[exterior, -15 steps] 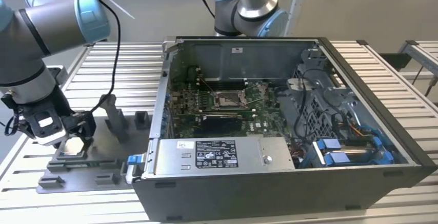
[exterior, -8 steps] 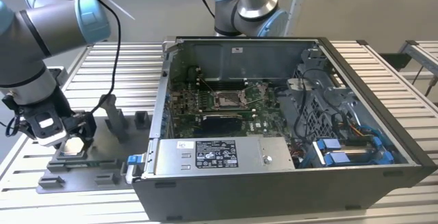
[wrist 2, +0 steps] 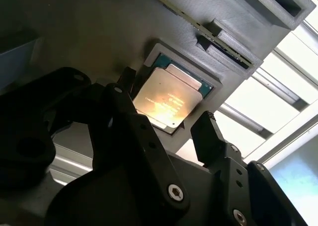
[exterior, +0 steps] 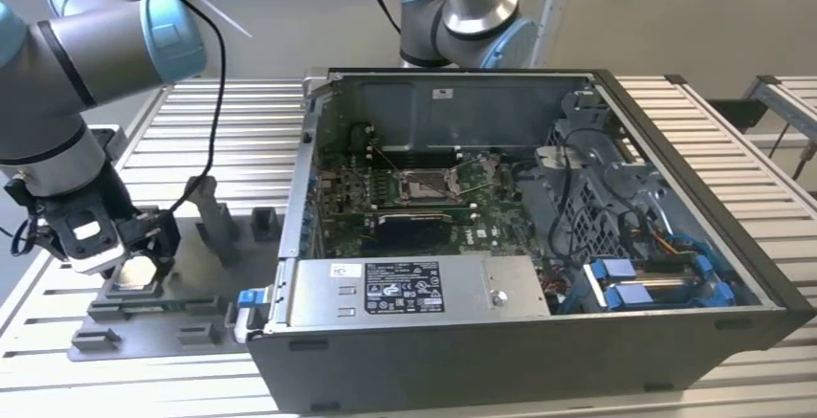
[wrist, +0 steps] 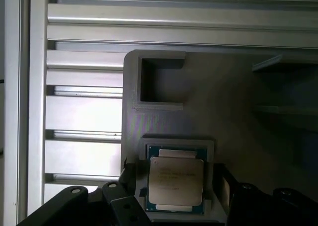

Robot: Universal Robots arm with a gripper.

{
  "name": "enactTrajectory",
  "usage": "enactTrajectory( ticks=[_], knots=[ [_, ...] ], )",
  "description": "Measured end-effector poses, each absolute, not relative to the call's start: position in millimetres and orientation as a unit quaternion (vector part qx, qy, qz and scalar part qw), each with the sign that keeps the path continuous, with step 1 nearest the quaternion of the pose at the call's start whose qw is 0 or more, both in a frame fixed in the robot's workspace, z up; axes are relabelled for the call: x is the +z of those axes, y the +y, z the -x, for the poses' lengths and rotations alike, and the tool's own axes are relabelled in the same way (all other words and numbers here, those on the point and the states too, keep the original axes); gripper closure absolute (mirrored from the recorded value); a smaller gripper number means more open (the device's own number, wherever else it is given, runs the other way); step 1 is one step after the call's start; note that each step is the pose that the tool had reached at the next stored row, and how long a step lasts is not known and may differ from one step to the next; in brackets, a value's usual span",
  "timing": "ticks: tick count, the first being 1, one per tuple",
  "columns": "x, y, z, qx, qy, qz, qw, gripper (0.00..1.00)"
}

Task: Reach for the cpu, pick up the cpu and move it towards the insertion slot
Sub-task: 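Pick up the cpu and move it towards the insertion slot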

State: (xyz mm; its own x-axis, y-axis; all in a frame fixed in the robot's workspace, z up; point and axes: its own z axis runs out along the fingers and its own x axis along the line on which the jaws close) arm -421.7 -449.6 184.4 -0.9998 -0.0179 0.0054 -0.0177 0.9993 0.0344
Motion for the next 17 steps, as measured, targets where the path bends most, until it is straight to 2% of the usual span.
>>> enactTrajectory(
  ticks=[8, 9, 17],
  knots=[
    [184.5, -449.6, 421.8, -0.017, -1.000, -0.009, 0.003, 0.00],
    [184.4, -449.6, 421.7, -0.017, -1.000, -0.009, 0.003, 1.00],
    [184.5, -449.6, 421.7, -0.017, -1.000, -0.009, 0.003, 1.00]
  ],
)
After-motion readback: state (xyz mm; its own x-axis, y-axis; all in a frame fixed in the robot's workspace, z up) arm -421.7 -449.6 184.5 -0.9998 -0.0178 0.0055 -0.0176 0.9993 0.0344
